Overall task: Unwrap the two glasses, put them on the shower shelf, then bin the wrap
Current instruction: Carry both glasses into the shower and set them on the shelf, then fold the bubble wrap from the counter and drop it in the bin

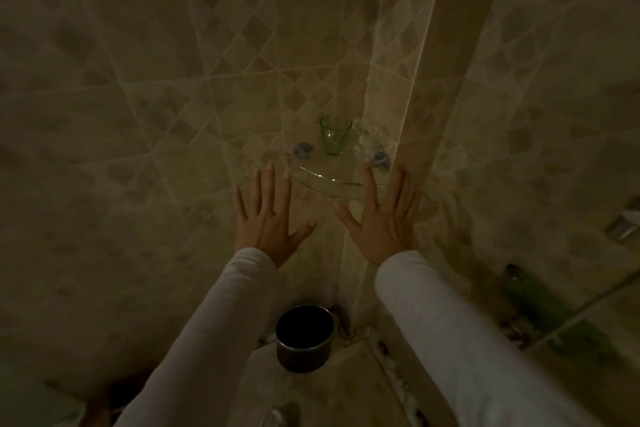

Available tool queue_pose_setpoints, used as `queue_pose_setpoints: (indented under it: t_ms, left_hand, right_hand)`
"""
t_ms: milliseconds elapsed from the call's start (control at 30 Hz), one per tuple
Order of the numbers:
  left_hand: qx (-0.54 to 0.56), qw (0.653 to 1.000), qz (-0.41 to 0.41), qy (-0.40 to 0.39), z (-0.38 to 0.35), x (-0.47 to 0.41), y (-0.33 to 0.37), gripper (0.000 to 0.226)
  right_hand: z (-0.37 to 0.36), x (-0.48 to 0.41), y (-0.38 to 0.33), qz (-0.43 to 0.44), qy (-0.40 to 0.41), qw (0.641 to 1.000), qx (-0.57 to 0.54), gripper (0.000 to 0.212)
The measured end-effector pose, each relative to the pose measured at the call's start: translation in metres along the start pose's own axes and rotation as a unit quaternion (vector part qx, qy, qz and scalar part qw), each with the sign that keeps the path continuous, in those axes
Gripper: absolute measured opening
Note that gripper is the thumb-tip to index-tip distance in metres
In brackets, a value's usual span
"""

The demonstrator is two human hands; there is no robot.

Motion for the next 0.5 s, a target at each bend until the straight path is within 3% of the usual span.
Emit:
queue_pose_setpoints:
  t_ms: [233, 500]
  left_hand:
    - [-0.041, 0.997, 0.063, -0.002, 0.019, 0.057, -0.049, 0.099]
    - [-0.105, 0.978, 0.177, -0.036, 0.031, 0.135, -0.169, 0.098]
  right_hand:
    - [-0.018, 0.034, -0.052, 0.067, -0.053, 0.995, -0.052, 0.088]
    - [-0.078, 0.066, -0.182, 0.155, -0.134, 0.972, -0.114, 0.089]
Point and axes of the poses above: each hand's wrist, its own x-axis away from the middle knuckle, its own z-axis out of the back of the hand, y = z × x, the point moved 4 cm from there along -x, towards the middle knuckle, and after that the axes turned 10 degrees about -x, right-handed, at the moved point
